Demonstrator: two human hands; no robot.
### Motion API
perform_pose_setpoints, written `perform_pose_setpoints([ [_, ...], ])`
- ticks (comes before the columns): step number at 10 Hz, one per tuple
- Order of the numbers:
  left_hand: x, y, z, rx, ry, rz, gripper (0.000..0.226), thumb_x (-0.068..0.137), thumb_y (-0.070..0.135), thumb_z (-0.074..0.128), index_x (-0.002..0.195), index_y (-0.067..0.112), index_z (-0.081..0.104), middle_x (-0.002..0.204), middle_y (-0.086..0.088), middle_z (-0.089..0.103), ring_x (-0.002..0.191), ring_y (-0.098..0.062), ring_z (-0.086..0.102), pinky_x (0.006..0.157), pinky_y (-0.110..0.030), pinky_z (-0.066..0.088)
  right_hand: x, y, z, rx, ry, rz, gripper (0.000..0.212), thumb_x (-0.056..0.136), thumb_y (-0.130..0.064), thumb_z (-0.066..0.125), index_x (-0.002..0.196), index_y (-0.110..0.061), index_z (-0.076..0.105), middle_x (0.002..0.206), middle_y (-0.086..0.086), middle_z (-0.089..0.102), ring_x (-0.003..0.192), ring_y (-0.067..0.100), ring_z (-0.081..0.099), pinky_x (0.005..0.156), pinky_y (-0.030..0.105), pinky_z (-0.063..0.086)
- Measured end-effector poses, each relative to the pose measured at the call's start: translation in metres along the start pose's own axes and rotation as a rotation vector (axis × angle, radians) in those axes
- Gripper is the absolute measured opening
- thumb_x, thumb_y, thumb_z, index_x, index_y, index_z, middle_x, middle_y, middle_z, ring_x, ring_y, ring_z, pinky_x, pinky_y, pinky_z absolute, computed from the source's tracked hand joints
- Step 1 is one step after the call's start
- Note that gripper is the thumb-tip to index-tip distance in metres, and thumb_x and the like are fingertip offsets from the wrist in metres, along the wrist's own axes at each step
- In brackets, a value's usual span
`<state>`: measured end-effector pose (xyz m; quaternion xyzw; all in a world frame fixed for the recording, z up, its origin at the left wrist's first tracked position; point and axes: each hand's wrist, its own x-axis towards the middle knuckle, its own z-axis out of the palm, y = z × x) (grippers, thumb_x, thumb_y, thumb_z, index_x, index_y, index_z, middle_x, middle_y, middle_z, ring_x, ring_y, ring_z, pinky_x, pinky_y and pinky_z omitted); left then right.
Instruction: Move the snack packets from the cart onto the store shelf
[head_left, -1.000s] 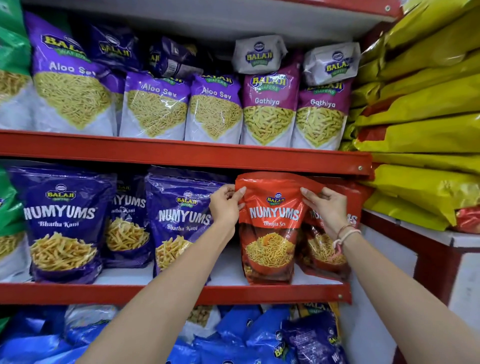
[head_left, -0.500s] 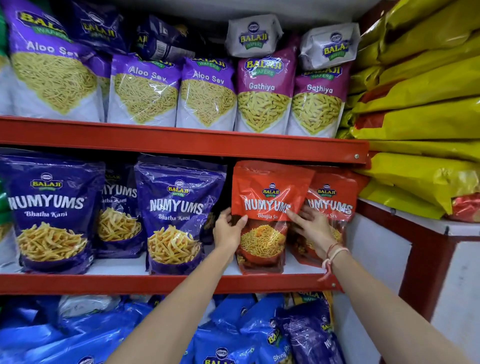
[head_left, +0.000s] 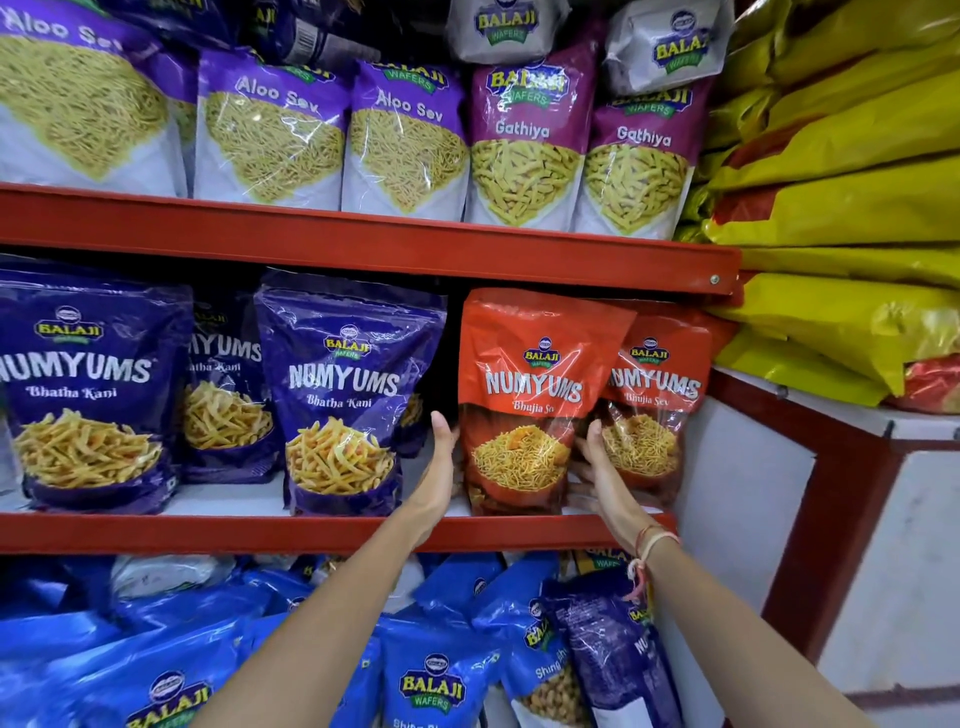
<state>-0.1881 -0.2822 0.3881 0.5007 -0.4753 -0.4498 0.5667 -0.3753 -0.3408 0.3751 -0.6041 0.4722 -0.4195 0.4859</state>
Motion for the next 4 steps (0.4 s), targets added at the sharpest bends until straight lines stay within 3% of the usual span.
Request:
perform_pose_setpoints([
  [1, -0.011, 0.004, -0.002, 0.062, -0.026, -0.005, 0.069, 0.090, 0.053, -0.007, 0.145, 0.020, 0.016, 0.153, -0.010, 0.026, 0.139, -0.029, 0.028, 0.111, -0.040, 0.026, -0.004, 0.005, -0.004, -0.064, -0.023, -0.019, 0.126, 0.047, -0.101, 0.020, 0.148, -0.028, 0.025, 0.154, 0.009, 0.035, 0.140, 0.032, 0.036, 0.116, 0.059, 0.027],
  [2, -0.012, 0.003, -0.005, 0.100, -0.037, -0.019, 0.069, 0.088, 0.057, -0.006, 0.146, 0.024, 0.014, 0.154, -0.008, 0.025, 0.140, -0.028, 0.028, 0.112, -0.043, 0.025, -0.005, 0.004, -0.003, -0.080, -0.015, -0.004, 0.118, 0.055, -0.098, 0.019, 0.147, -0.026, 0.029, 0.153, 0.009, 0.038, 0.138, 0.030, 0.039, 0.116, 0.058, 0.028],
  [3, -0.004, -0.009, -0.012, 0.188, -0.019, -0.025, 0.078, 0.081, 0.071, 0.001, 0.144, 0.028, 0.022, 0.151, -0.007, 0.032, 0.138, -0.027, 0.033, 0.115, -0.047, 0.025, -0.007, 0.003, 0.003, -0.133, 0.022, -0.023, 0.093, 0.074, -0.086, 0.021, 0.145, -0.026, 0.035, 0.149, 0.005, 0.045, 0.137, 0.028, 0.042, 0.115, 0.054, 0.031],
  [4, -0.009, -0.013, -0.020, 0.359, 0.125, 0.184, 0.068, 0.085, 0.067, 0.023, 0.131, 0.022, 0.047, 0.132, -0.003, 0.057, 0.123, -0.021, 0.051, 0.103, -0.036, 0.040, -0.009, -0.008, 0.003, -0.306, 0.275, -0.190, 0.057, 0.093, -0.055, 0.039, 0.135, -0.017, 0.049, 0.129, 0.012, 0.062, 0.120, 0.032, 0.058, 0.102, 0.044, 0.046],
])
